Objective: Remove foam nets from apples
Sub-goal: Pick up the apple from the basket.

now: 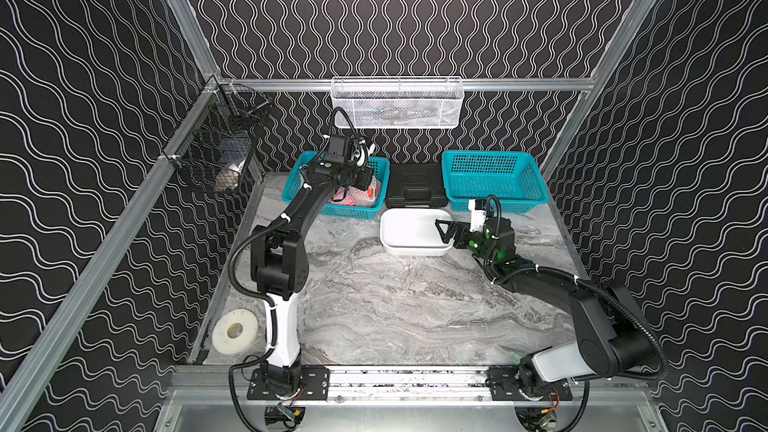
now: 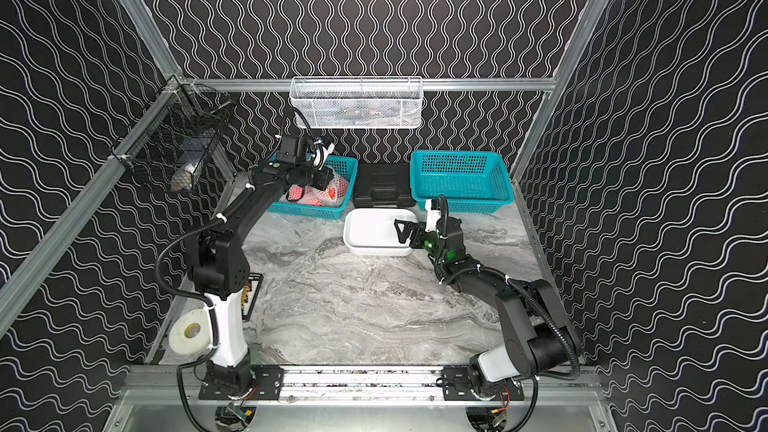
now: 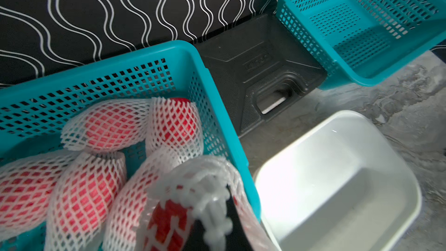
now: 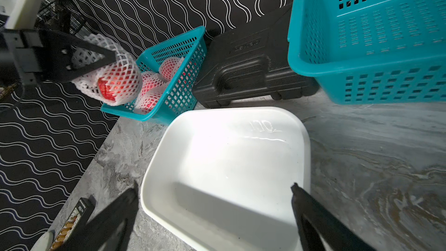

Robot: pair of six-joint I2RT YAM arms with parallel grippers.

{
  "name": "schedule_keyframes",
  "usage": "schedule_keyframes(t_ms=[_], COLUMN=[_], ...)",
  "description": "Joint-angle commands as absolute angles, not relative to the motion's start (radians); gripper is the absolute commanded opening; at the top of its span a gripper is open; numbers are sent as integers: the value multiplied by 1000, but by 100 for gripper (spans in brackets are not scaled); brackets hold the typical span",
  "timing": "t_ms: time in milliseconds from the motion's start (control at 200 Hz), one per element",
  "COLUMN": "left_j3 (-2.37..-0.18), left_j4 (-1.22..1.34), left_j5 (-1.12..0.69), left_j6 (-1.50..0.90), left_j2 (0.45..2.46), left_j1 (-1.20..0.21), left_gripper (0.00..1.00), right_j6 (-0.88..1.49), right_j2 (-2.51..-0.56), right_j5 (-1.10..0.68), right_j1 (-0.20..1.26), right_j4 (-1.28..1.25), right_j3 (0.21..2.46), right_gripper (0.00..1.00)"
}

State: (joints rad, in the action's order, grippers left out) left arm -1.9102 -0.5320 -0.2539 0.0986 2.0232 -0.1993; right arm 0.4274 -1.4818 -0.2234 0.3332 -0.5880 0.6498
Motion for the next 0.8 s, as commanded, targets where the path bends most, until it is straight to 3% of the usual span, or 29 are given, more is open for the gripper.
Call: schedule_keyframes(t_ms=[0, 255, 480, 796], left_j3=[-1826, -1407, -1108, -865], left_j4=[-521, -344, -237, 67], left_j5=[-227, -151, -195, -125], left_j6=[53, -90, -194, -269], left_j2=[1941, 1625, 1430, 1461], left_j1=[-217, -337, -483, -760], left_gripper=[0, 0, 0, 0], right_j6=[443, 495, 536, 526], right_j2=[-1482, -1454, -1346, -1209], right_j5=[-233, -278, -348, -378], right_j1=[334, 333, 336, 367], right_j4=[-625, -594, -455, -377], right_j3=[660, 662, 644, 477], right_gripper=[100, 100, 100, 100])
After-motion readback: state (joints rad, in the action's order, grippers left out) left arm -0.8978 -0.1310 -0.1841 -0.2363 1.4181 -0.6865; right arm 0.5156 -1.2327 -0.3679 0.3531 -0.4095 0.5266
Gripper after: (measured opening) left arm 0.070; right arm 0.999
